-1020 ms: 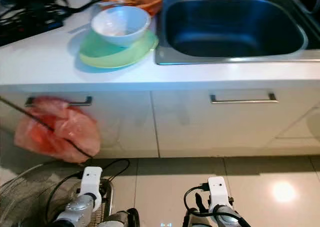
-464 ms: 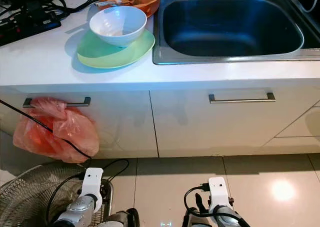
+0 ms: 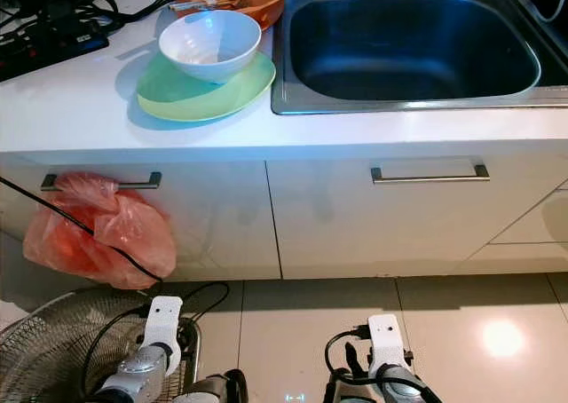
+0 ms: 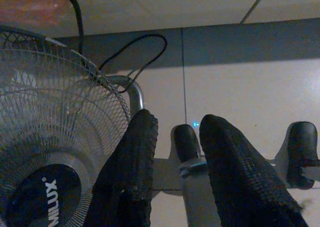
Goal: Kitchen organization
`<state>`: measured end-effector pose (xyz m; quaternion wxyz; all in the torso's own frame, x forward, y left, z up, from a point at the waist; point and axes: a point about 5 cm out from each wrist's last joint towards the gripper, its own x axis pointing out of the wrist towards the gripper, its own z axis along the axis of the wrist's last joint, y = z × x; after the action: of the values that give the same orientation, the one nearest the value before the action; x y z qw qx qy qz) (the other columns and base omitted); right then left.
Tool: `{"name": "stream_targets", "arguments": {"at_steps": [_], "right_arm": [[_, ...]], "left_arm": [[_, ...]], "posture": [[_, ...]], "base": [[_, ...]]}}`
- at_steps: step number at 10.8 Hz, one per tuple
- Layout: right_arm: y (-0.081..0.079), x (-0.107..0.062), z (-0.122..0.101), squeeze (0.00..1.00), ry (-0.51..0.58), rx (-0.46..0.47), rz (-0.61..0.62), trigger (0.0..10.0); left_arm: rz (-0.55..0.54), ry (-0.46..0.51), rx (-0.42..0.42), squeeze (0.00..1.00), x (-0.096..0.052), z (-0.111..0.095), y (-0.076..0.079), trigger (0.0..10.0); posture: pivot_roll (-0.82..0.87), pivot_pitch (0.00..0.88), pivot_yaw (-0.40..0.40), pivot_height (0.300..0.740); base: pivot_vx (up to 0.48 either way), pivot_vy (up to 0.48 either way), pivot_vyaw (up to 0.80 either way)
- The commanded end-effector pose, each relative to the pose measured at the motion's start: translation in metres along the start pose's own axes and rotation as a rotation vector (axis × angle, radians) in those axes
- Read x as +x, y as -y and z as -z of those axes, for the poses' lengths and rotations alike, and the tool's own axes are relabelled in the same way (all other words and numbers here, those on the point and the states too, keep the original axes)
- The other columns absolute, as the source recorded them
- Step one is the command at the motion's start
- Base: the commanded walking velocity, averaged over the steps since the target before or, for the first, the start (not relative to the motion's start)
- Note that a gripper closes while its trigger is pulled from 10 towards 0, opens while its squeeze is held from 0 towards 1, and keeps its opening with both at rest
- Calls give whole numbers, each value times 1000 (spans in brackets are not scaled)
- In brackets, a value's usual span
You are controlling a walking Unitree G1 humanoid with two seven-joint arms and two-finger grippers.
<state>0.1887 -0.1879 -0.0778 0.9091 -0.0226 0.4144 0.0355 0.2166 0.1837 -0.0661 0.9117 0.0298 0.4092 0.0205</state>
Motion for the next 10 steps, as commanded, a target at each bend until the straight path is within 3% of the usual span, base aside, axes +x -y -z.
{"name": "stream_targets", "arguments": {"at_steps": [1,10], "right_arm": [[-2,-1,8,0,-27,17,1,10000],[-6,-3,13,0,-44,8,-14,10000]], "left_arm": [[-12,-20,3,0,-1,4,-4,10000],[-11,-14,5,0,-1,3,-3,10000]], "posture": [[-10,167,67,740],[9,170,56,740]], "base": [[0,0,0],[0,0,0]]}}
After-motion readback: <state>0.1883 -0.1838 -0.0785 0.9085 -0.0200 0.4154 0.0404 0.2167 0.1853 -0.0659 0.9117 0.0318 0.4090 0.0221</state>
